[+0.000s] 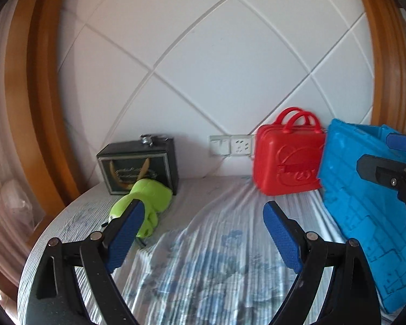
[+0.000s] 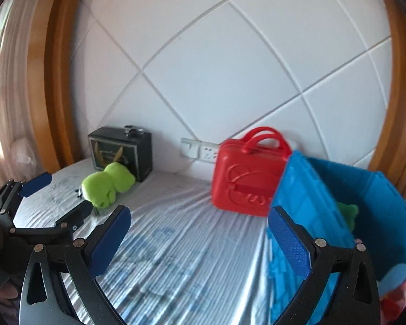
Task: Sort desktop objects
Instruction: 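Withdraw both tools from the crate toward the large green frog plush, then close the right tool on the green frog while the left tool grips its other side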
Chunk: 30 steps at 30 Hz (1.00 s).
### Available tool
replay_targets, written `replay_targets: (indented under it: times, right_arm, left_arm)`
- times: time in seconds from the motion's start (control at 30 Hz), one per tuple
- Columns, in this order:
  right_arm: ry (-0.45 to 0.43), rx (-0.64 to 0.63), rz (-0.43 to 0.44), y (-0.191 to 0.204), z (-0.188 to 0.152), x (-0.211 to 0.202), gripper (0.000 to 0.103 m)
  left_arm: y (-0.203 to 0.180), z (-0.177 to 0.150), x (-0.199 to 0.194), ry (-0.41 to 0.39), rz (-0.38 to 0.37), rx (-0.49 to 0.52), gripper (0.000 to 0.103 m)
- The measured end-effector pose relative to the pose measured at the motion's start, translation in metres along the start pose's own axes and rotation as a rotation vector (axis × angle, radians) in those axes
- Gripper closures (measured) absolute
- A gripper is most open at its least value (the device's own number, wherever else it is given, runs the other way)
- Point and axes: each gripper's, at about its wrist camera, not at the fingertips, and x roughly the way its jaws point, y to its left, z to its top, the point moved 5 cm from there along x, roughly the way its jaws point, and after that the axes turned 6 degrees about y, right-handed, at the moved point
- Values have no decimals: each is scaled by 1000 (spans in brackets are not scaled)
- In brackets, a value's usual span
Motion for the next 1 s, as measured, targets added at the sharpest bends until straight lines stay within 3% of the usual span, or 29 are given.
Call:
replay_targets:
  times: [0.17, 0.33, 0.53, 0.7, 0.77, 0.93, 1.0]
  right_arm:
    - [116, -52, 112, 52, 9, 98, 0]
    - [215, -81, 196, 91, 8, 189, 0]
    - [289, -102, 252, 114, 12, 286, 0]
    - [313, -93, 286, 125, 21, 343, 0]
    - [325, -111, 290, 131, 21, 357, 0]
    - [335, -175, 343, 159, 15, 375, 0]
    - [335, -188, 369, 172, 15, 382, 0]
  left_arm:
    - [87, -39, 76, 146, 130, -112, 13]
    - [148, -66, 147, 245, 194, -214, 13]
    - [155, -71, 232, 294, 190, -217, 13]
    - [153, -78, 295, 345, 209, -219, 13]
    - [164, -84, 312, 380, 275, -219, 13]
    - [212, -97, 300, 354, 303, -265, 13]
    - [223, -98, 302, 370, 262, -284, 13]
